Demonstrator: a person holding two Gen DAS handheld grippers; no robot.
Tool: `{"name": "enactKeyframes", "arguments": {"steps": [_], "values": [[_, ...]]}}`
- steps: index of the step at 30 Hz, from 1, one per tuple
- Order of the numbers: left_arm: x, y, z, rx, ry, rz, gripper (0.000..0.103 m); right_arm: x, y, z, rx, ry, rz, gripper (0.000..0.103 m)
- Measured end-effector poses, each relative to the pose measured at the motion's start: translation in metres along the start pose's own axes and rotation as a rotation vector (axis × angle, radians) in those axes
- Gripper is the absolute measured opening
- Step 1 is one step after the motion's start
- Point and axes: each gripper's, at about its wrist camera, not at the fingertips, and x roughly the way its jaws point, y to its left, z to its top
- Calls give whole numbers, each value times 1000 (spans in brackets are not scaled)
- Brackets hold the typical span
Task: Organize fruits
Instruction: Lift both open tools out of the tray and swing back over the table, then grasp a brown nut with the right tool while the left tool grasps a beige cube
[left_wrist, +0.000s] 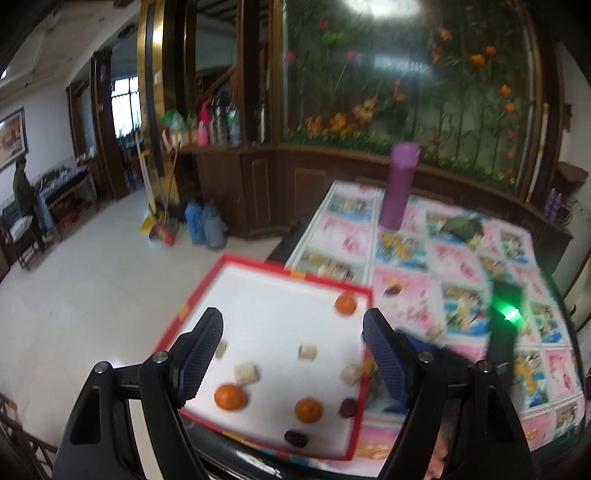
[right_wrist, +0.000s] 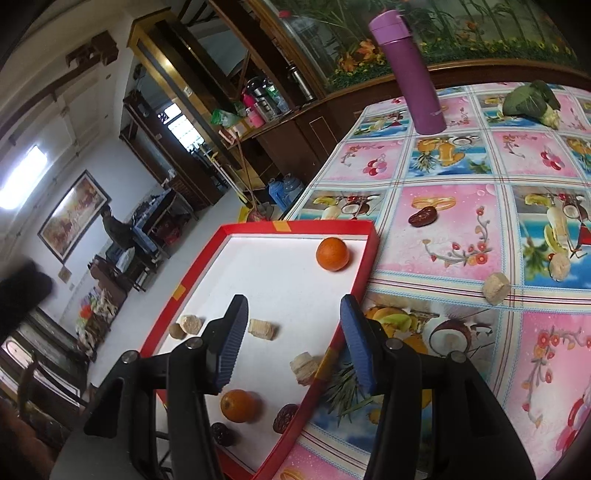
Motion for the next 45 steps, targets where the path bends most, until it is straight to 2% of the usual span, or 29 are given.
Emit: {"name": "enactKeyframes", "arguments": {"steps": [2,3,7,10,12,14,17,20,23,26,29,33,37,41,45], "values": [[-29,-6,22,10,-76,-46,79,-3,-4,3,11,-17,-9,54],[-41,-8,32,15,-104,-72,84,-6,-8,5,20,-26,-12,54],[-98,-14,78,33,-210,-202,85,-27,-21,10,25,-87,-19,54],[-134,-19,105,85,-310,-198,89,-58,-41,9,-4,-137,-61,54],[-152,-22,117,102,-369,-199,97,-81,-54,7,-18,-146,-97,54],[-164,-27,122,119,-416,-220,103,-113,-68,5,-21,-163,-132,54],[-165,-41,115,140,-447,-275,103,-168,-81,4,-59,-182,-255,54],[-139,-58,99,165,-375,-336,103,-209,-92,-2,-55,-162,-316,60],[-91,-77,76,187,-232,-384,103,-236,-106,-18,-47,-139,-377,63],[-36,-98,45,244,-109,-332,103,-240,-117,-42,-41,-105,-436,63],[16,-113,12,281,5,-242,103,-231,-127,-60,-22,-66,-431,63],[73,-128,-26,323,178,-215,103,-199,-130,-71,-39,2,-413,64],[102,-138,-38,374,223,-183,103,-175,-133,-71,-54,51,-392,64],[122,-139,-43,365,239,-179,102,-158,-139,-71,-53,97,-368,63],[140,-149,-48,363,283,-199,102,-145,-144,-71,-47,145,-371,48]]}}
